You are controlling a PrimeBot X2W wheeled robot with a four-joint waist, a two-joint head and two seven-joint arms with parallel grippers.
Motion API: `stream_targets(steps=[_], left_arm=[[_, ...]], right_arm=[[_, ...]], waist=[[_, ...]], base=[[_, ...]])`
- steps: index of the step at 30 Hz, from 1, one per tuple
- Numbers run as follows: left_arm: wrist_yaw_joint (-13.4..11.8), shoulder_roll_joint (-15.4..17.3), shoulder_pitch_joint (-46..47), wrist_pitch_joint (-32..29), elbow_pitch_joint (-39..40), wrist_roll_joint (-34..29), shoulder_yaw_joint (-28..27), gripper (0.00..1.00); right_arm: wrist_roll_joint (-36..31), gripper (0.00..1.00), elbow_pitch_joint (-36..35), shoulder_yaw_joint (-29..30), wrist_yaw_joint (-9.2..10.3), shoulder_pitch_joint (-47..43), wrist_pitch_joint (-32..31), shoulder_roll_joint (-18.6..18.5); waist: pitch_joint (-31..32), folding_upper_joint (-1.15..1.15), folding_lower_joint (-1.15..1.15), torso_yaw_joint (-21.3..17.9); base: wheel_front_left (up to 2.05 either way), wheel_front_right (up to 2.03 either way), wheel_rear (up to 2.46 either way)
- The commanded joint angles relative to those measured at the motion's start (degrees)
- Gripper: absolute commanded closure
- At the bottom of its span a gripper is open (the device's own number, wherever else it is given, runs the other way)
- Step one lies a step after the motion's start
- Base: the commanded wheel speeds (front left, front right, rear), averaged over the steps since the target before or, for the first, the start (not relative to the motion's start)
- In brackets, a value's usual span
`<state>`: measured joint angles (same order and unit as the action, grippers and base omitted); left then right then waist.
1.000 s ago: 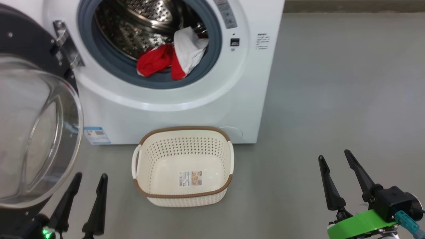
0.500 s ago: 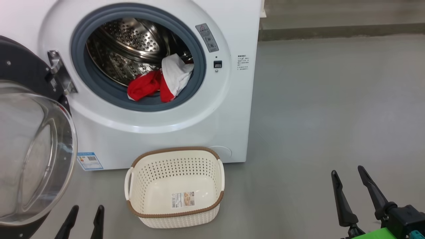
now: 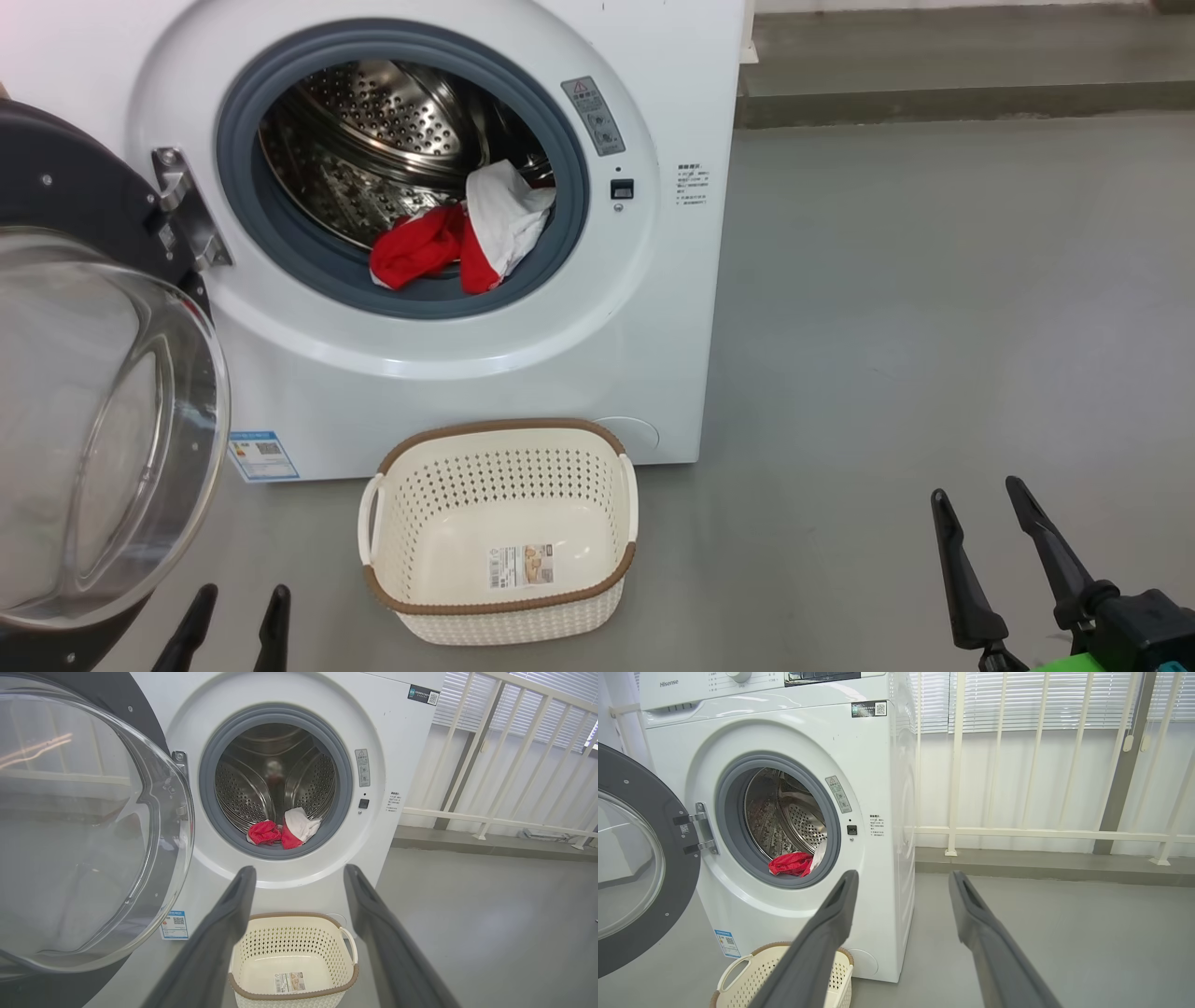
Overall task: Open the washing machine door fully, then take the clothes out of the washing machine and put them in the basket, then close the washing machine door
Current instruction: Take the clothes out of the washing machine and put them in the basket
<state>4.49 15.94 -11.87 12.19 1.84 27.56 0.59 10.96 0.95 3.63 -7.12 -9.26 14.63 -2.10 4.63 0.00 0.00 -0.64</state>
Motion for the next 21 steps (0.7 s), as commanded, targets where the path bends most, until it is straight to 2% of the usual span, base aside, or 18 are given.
stream_targets(steps=[1,11,16,21], left_arm=[[-0.53,1.68,1.51,0.10,1.95,0.00,-2.35,0.00],[-2.81,1.54,1.97,0.21,2.63,-0.17,-3.51,0.00],[-3.35,1.68,2.31,-0.04,2.78,-0.25,-3.46,0.00],[-3.17,1.74,2.66,-0.13,3.07,0.17,-3.19,0.00]], right_arm=[[0.14,0.00,-1.48,-1.34,-0.36,1.27,0.37,-0.77],[-0.01,0.00,-0.87,-1.70,-0.36,1.63,0.37,-0.77],[-0.09,0.00,-0.53,-1.82,-0.36,1.96,0.37,-0.77],[-0.25,0.00,-0.30,-2.06,-0.36,2.02,0.37,-0.77]], waist=[[-0.17,0.00,0.00,0.10],[-0.55,0.00,0.00,0.02],[-0.69,0.00,0.00,-0.04],[-0.86,0.00,0.00,0.03]], base=[[0.00,0.00,0.00],[0.22,-0.24,0.02],[1.12,-1.14,0.03],[1.79,-1.83,0.04]])
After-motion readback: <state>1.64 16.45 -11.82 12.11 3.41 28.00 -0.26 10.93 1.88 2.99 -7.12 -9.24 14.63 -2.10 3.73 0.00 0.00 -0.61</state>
